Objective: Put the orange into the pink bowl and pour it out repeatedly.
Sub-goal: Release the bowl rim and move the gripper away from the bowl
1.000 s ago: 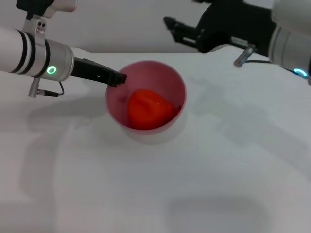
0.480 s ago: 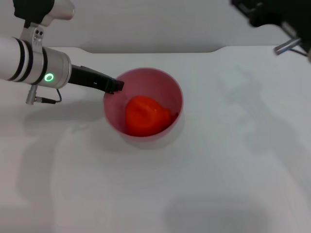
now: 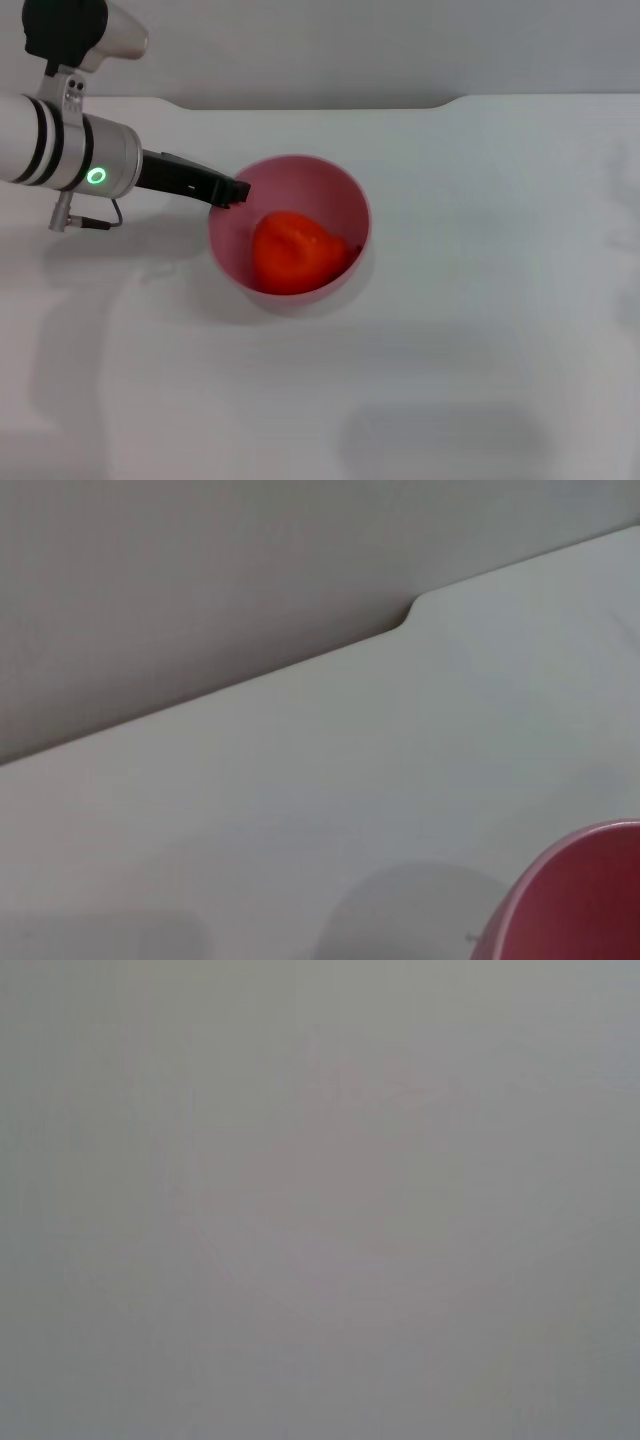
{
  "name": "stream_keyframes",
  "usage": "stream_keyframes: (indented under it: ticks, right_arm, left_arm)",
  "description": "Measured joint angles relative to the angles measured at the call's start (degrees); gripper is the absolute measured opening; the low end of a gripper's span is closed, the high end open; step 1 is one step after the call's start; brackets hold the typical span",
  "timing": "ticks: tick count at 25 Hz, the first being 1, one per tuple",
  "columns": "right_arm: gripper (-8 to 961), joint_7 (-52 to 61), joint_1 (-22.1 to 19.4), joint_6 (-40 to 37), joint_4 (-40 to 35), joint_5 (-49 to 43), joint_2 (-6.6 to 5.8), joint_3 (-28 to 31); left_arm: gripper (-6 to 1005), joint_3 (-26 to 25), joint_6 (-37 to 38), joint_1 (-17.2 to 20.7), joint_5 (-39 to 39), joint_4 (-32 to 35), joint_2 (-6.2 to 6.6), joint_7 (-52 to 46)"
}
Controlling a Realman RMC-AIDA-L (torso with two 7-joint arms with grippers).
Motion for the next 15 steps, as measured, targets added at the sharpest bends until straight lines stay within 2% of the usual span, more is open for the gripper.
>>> stream_keyframes:
  ticks: [2,5,9,15]
  right_arm:
    - [678,10.8,0.4,-9.31,-6.5,-5.56,0.02,-0.09]
    - [678,20.1,1.07,-14.88,-13.19,-8.75,-0.11,0.69]
    - [677,22.77,1.44,-17.49,-18.59,-9.11,-0.15,1.1]
    - [677,24.18,1.31,-26.38,-25.39,-8.96,0.06,0.69]
  left_arm:
    - [80,0.51,0.18,0.06,0.0,0.0,0.0,-0.37]
    - [80,1.13,0.65,0.07,0.0,-0.05,0.08,-0.65]
    - [81,1.21,1.79,-0.7,1.28,-0.07,0.23,-1.29]
    - [81,1.2,1.97,-1.22,4.88,-0.25,0.11,-2.84]
